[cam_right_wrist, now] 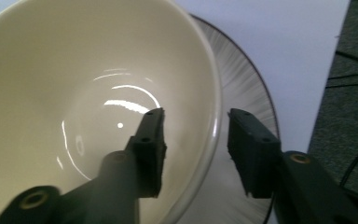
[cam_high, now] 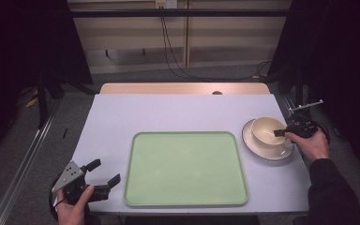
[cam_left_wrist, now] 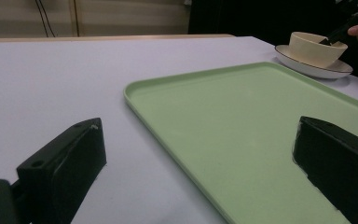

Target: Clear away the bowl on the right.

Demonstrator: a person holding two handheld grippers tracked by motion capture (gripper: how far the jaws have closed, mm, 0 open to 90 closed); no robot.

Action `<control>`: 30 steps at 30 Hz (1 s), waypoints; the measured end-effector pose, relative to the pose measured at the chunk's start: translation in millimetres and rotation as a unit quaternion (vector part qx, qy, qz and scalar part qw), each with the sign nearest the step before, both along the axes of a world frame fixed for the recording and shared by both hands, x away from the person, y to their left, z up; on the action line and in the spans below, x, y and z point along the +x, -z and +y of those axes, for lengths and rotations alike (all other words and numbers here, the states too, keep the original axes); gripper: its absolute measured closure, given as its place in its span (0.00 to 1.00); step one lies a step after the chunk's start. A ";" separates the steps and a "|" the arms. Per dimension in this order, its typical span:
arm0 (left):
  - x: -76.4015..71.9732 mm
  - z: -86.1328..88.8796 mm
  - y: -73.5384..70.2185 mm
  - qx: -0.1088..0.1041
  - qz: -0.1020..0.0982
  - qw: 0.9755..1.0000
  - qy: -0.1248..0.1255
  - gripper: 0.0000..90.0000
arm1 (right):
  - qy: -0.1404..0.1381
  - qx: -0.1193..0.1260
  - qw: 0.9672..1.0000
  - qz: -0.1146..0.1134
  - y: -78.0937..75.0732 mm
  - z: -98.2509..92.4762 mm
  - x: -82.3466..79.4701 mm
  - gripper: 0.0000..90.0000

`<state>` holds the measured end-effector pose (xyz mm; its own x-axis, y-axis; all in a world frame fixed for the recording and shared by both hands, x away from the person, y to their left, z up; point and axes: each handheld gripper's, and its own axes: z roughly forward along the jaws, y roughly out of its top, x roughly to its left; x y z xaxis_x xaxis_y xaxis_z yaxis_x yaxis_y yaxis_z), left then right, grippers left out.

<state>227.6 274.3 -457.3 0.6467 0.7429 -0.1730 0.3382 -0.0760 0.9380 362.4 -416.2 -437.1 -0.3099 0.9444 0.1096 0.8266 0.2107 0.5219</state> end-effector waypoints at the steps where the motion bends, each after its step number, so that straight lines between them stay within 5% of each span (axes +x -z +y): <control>1: 0.0 -0.2 0.0 0.000 0.000 1.000 -0.001 0.03 | -0.001 -0.005 1.000 0.000 2.5 0.8 1.4 0.70; 7: -0.3 0.5 -0.1 0.001 -0.002 1.000 -0.002 0.03 | -0.003 -0.002 1.000 0.004 4.4 3.5 2.5 0.83; 13: -0.6 0.7 -0.3 0.003 -0.003 1.000 -0.001 0.03 | 0.007 -0.012 1.000 0.005 4.3 4.4 3.3 0.87; 30: -1.0 0.5 0.0 0.000 -0.001 1.000 -0.003 0.03 | 0.028 0.028 0.999 0.015 2.2 3.8 7.5 0.93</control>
